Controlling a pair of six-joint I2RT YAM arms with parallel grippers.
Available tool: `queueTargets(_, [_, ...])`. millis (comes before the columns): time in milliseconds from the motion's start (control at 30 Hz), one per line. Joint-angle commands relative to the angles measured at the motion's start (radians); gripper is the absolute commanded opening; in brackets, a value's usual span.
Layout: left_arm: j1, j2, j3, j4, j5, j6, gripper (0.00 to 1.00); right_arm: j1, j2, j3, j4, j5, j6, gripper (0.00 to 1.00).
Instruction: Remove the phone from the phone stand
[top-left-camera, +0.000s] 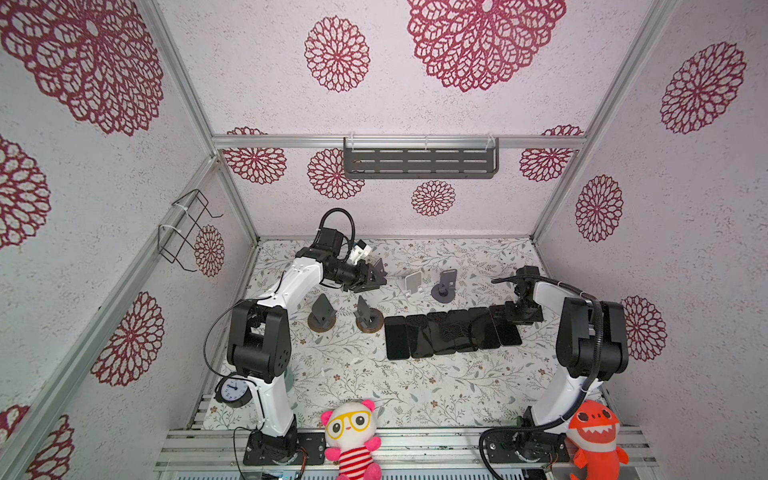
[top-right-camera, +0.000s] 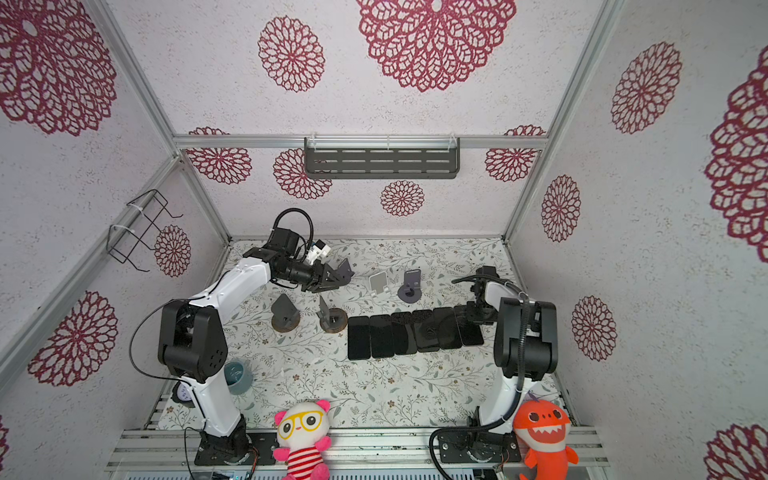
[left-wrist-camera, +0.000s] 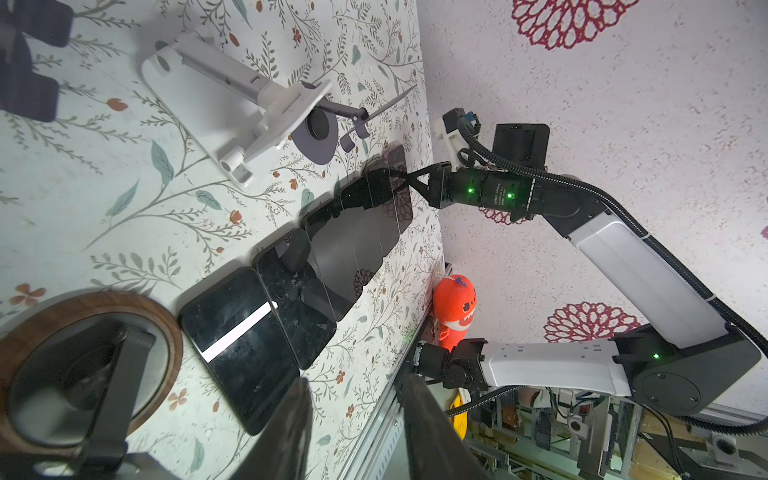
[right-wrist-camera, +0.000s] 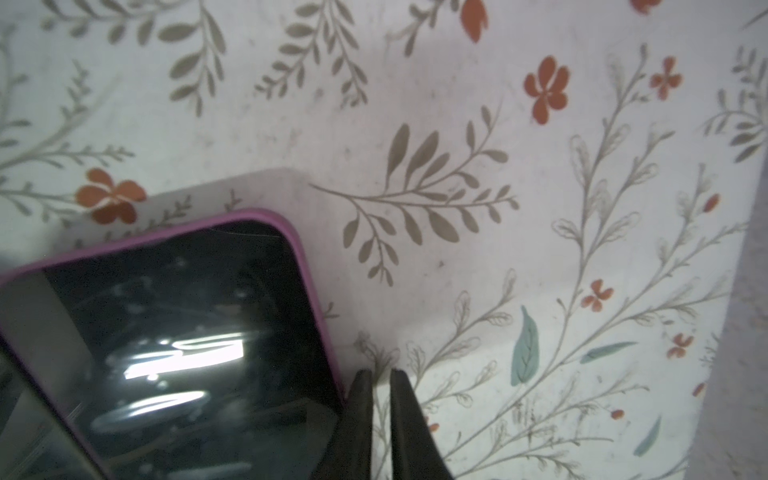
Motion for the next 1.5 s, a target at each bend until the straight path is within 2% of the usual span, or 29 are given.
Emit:
queueTargets(0, [0.012, -0.042, 0.022, -0.006, -0.009, 0.024, 0.40, 0.015, -0.074, 0.031, -0.044, -0.038, 0.035, 0.23])
queueTargets(133, [0.019, -0.056, 0.020, -0.003, -0.027, 0.032, 0.41, 0.017, -0.157, 0.008, 0.017, -0.074, 0.049, 0.35])
queueTargets(200, [0.024, -0.084, 0.008, 0.019, -0.082, 0.032, 0.41, 0.017, -0.231, -0.034, 0.096, -0.128, 0.053, 0.44])
queueTargets(333, [0.032, -0.193, -0.047, 0.101, -0.225, 0.022, 0.44, 0.020, -0.356, -0.125, 0.281, -0.217, 0.074, 0.69])
queueTargets(433, [0.049, -0.282, -0.085, 0.144, -0.358, 0.032, 0.48, 0.031, -0.406, -0.186, 0.388, -0.229, 0.107, 0.98])
queueTargets(567, [0.057, -0.410, -0.150, 0.197, -0.638, 0.077, 0.52, 0.095, -0.459, -0.265, 0.518, -0.161, 0.123, 0.99])
queueTargets(700, [0.063, -0.532, -0.254, 0.313, -0.871, 0.070, 0.62, 0.178, -0.466, -0.373, 0.712, -0.046, 0.060, 0.99])
queueTargets(767, [0.068, -0.597, -0.339, 0.371, -1.031, 0.077, 0.70, 0.181, -0.442, -0.421, 0.816, -0.022, 0.078, 0.99])
queueTargets(900, [0.091, -0.700, -0.548, 0.511, -1.303, 0.084, 0.99, 0.181, -0.374, -0.461, 0.924, -0.027, 0.106, 0.99])
queueTargets(1000, [0.125, -0.754, -0.686, 0.591, -1.426, 0.104, 0.97, 0.181, -0.336, -0.497, 1.008, -0.008, 0.096, 0.99])
queueTargets(1067, [0.163, -0.782, -0.768, 0.647, -1.469, 0.121, 0.98, 0.181, -0.316, -0.507, 1.019, 0.015, 0.086, 0.99])
queueTargets(1267, [0.301, -0.775, -0.947, 0.865, -1.423, 0.153, 0.97, 0.181, -0.314, -0.636, 1.239, 0.068, 0.029, 0.99])
queueTargets(1467, [0.331, -0.678, -1.091, 1.226, -1.409, 0.146, 0.98, 0.179, -0.318, -0.748, 1.481, 0.081, -0.005, 0.99])
